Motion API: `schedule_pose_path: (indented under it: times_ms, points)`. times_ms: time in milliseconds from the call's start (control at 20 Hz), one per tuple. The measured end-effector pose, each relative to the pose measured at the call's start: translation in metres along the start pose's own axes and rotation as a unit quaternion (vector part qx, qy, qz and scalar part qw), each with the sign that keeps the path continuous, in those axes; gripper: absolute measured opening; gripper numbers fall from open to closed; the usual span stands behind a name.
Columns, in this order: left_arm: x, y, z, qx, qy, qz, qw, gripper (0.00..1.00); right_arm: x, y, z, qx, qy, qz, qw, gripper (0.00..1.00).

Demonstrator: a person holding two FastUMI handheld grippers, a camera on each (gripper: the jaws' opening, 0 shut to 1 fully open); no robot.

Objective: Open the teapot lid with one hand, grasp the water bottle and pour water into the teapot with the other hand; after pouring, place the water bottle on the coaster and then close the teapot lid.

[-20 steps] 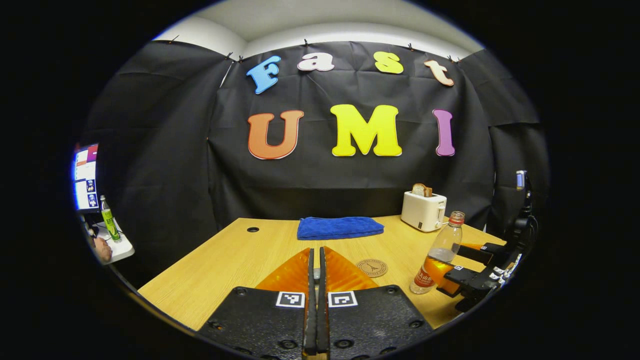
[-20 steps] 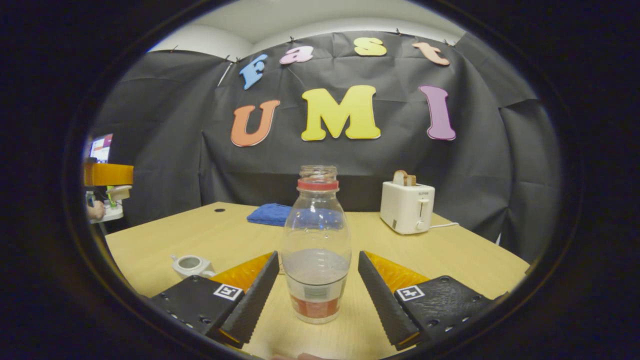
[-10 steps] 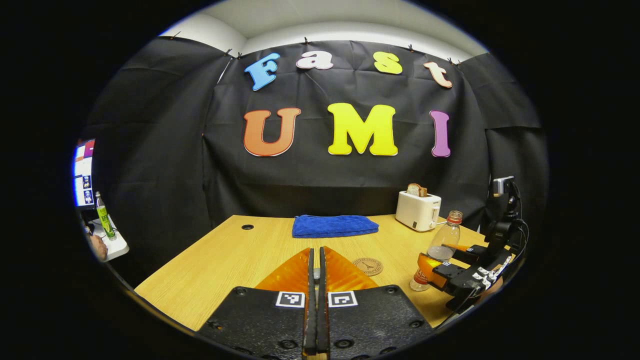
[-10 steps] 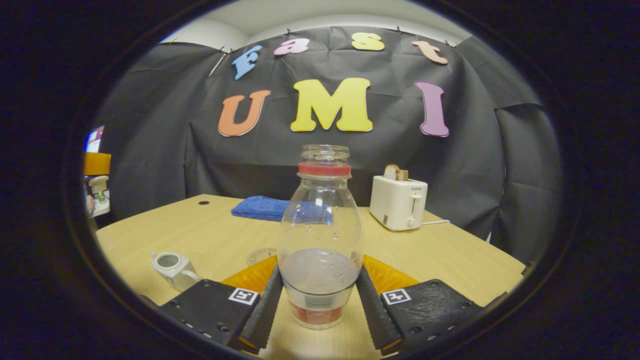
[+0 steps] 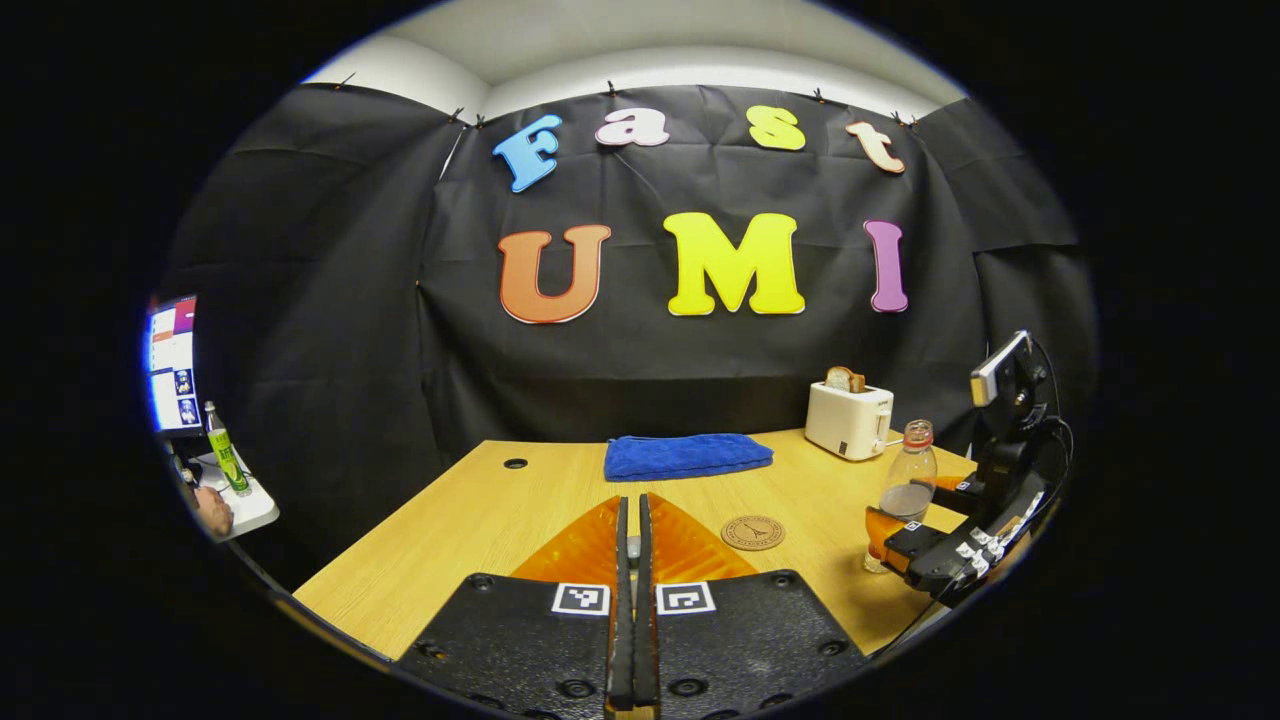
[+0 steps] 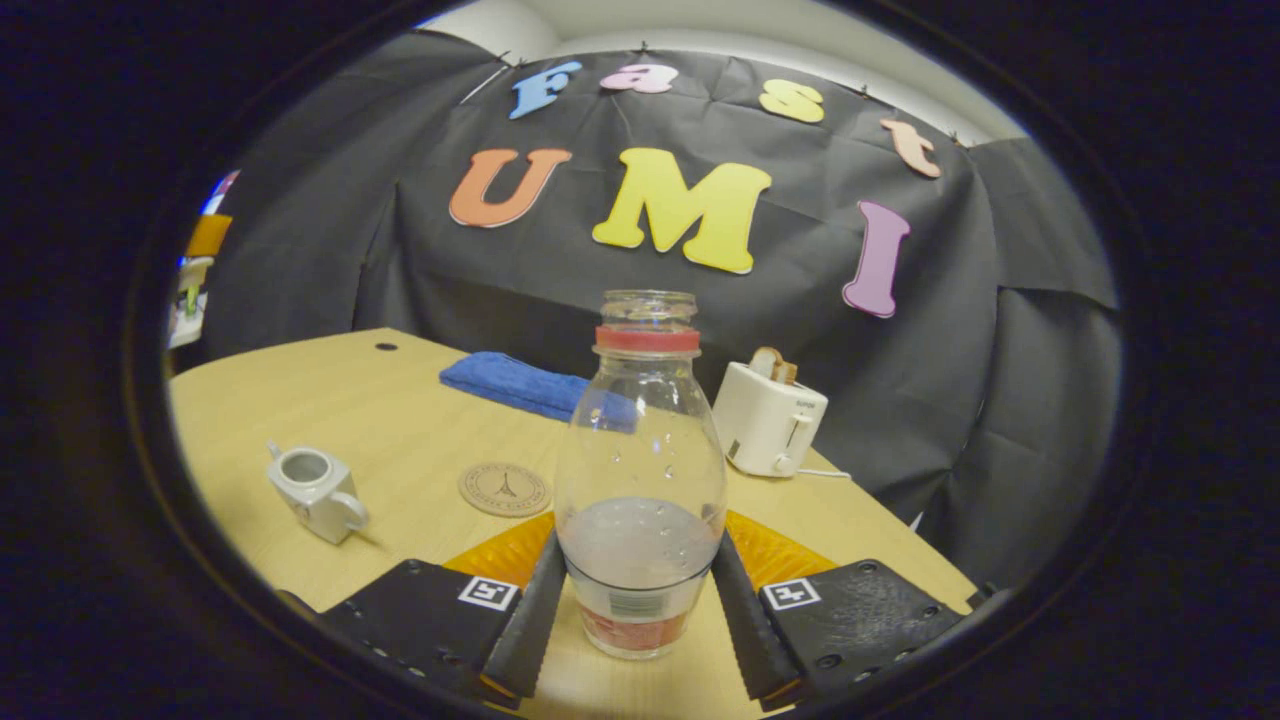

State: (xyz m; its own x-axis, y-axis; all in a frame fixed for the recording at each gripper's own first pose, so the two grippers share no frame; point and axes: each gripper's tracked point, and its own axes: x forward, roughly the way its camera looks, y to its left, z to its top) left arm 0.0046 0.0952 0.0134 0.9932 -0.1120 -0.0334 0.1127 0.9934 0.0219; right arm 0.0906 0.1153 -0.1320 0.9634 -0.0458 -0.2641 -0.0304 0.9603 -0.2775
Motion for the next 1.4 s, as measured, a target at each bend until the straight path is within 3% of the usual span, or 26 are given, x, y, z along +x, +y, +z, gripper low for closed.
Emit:
schedule_pose_path:
  times_ms: [250, 500, 700, 900, 1000, 1200, 1400]
  points:
    - [-0.006, 0.021, 0.004, -0.015, -0.005, 0.006, 1.000, 0.03, -0.005, 0.021, 0.012, -0.103, 0.008, -0.011, 0.995, 0.75]
    - [-0.008, 0.038, -0.002, -0.014, 0.008, 0.016, 1.000, 0.03, -0.006, 0.047, 0.015, -0.229, 0.003, -0.013, 0.973, 0.75]
    - [-0.012, 0.044, 0.005, -0.007, -0.004, 0.023, 1.000, 0.03, -0.004, 0.060, 0.015, -0.328, -0.004, -0.022, 0.944, 0.75]
    - [-0.016, 0.048, 0.009, -0.015, -0.010, 0.017, 1.000, 0.03, -0.003, 0.070, 0.017, -0.387, -0.009, -0.029, 0.922, 0.74]
    - [-0.017, 0.051, 0.008, -0.015, -0.008, 0.016, 1.000, 0.03, -0.001, 0.072, 0.019, -0.424, -0.014, -0.043, 0.905, 0.75]
    - [-0.016, 0.054, 0.005, -0.021, -0.002, 0.017, 1.000, 0.03, 0.007, 0.076, 0.024, -0.508, -0.029, -0.061, 0.859, 0.75]
    - [-0.014, 0.048, -0.001, -0.010, 0.007, 0.007, 1.000, 0.03, 0.009, 0.079, 0.018, -0.547, -0.026, -0.056, 0.835, 0.74]
